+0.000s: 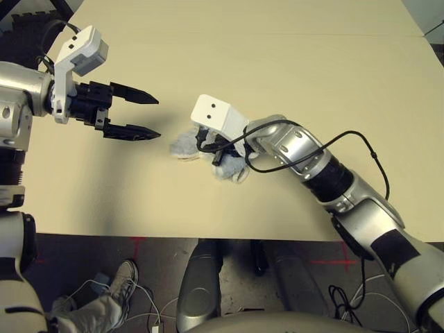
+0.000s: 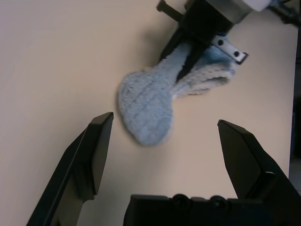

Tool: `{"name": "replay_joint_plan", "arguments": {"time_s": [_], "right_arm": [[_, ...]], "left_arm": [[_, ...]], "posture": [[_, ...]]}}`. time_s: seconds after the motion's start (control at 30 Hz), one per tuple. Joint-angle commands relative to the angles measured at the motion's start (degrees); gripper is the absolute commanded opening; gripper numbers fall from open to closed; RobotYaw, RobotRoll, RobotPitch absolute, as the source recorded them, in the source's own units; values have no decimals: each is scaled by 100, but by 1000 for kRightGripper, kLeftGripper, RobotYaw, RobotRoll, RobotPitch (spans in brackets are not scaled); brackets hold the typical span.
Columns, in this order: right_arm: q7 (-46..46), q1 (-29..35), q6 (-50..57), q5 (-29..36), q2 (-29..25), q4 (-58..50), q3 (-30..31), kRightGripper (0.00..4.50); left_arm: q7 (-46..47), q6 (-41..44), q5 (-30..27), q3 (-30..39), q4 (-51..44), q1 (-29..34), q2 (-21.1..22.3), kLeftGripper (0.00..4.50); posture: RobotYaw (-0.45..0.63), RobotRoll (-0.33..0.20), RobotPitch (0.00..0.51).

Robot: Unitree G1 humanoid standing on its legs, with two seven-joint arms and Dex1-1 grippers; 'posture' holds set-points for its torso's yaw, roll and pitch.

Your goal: Wipe the water off the table with a rag.

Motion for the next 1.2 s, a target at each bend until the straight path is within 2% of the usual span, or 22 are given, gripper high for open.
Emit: {"name": "replay_joint_plan", "arguments": {"time_s": [0.03,0.2,0.27,0.33,0.47,0.6,0.7,0.77,0.83,0.93,1.2], "right_arm": [[-28,-88,-628,-554,-43,862,107,191],[-286,-215,-1577,-1088,-184,2190,-49,190],[-53,-247,-1733,-981,-170,2249,-243,189],[398,-246,-1436,-599,-61,1874,-545,189],[1456,-172,329,614,129,78,-1056,188],[1550,-238,1225,959,189,-914,-1139,188],[1368,-182,1645,1201,461,-1120,-1301,188],[1333,6,1781,1289,642,-1133,-1178,188],[1190,234,1813,1277,885,-930,-1089,188],[920,429,1402,913,1081,-430,-795,188],[704,436,426,176,1250,339,-109,188]], "left_arm": [[-51,-9,47,-26,-11,44,23,4500],[-51,2,66,7,0,60,37,4500],[-33,-21,178,25,110,51,70,4500],[-27,-91,279,38,245,32,102,4500],[-49,-162,342,60,358,-22,95,4500],[-51,-212,382,34,441,-96,47,4500],[-51,-258,427,23,519,-142,14,4500],[-51,-326,475,12,623,-196,-6,4500],[-51,-378,511,5,712,-253,-28,4500],[-50,-432,576,24,847,-318,-70,4500],[-51,-511,647,14,1031,-379,-108,4500]], "posture": [[216,0,284],[222,0,281],[222,0,279],[222,0,279],[219,0,276],[219,0,276],[219,0,276],[219,0,276],[219,0,276],[215,0,273],[215,0,273]]}}
